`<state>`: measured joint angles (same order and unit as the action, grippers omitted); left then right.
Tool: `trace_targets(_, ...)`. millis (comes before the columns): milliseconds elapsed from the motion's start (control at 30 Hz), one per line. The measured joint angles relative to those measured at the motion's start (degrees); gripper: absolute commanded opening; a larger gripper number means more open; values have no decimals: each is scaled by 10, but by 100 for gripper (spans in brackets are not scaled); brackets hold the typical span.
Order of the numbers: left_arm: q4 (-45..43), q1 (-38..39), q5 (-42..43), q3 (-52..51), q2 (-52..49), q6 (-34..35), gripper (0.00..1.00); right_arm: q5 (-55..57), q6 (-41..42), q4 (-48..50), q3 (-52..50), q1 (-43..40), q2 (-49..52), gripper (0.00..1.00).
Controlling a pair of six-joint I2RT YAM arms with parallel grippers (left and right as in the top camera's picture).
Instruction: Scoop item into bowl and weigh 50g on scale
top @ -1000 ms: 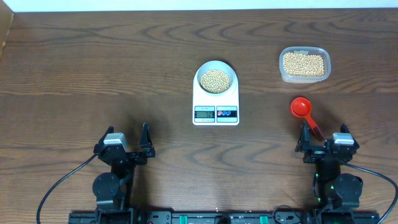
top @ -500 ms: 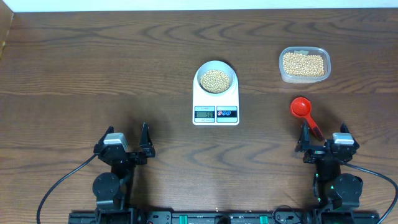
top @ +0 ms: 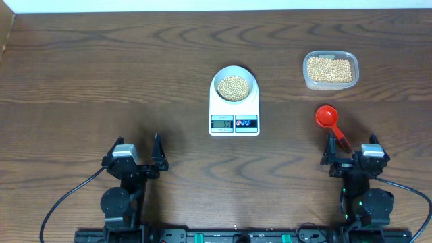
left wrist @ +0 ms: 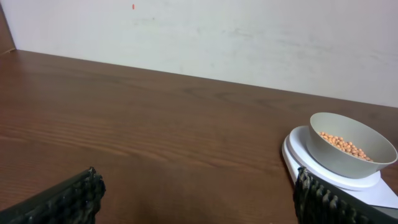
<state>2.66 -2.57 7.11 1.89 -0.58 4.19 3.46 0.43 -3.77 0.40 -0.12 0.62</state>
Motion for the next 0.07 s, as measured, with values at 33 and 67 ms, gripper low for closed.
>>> trace_targets(33,0,0,0,0,0,0,99,0,0,0,0,0,0,99)
trace_targets(67,0,0,0,0,0,0,99,0,0,0,0,0,0,99)
